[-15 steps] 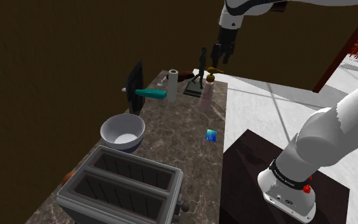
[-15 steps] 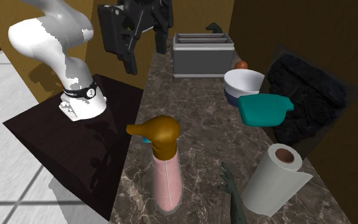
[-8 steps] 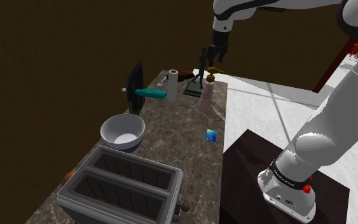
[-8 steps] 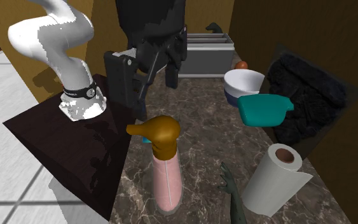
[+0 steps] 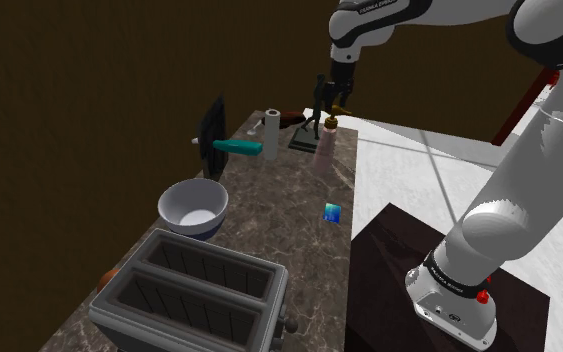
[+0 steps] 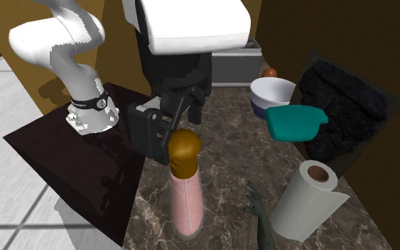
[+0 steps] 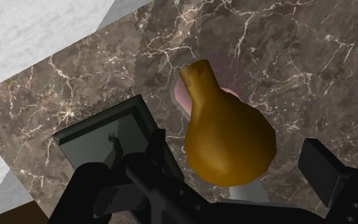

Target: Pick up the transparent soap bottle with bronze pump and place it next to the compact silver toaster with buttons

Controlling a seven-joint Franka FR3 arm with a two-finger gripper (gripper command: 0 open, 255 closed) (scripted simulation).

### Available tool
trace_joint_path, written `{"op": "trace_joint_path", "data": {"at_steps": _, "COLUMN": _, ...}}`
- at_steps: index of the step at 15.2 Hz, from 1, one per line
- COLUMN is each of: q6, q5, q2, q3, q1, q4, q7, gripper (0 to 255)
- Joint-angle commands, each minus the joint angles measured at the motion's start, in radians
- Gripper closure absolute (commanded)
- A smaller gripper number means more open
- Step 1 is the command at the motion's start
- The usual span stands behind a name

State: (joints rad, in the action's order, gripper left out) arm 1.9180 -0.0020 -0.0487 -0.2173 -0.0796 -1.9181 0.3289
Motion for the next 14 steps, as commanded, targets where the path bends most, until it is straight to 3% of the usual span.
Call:
{"op": "trace_joint_path", "data": {"at_steps": 1, "q6": 0.021, "q5": 0.001, "q2": -0.003, "q3": 0.000, "q1": 0.000, "q4": -0.017, "q7": 0.001, "gripper": 0}}
{"op": "trace_joint_path", "data": {"at_steps": 8, "q6": 0.021, "q5": 0.001, "q2": -0.003, "q3": 0.000, "q1": 0.000, "q4": -0.017, "q7": 0.001, "gripper": 0}}
{"op": "trace_joint_path", "data": {"at_steps": 9, "q6": 0.021, "q5": 0.001, "q2": -0.003, "q3": 0.000, "q1": 0.000, "q4": -0.017, "q7": 0.001, "gripper": 255}}
{"op": "trace_joint_path", "data": {"at_steps": 14, "q6": 0.021, "q5": 0.001, "q2": -0.004, "q3": 0.000, "q1": 0.000, "q4": -0.017, "q7": 0.001, "gripper": 255}}
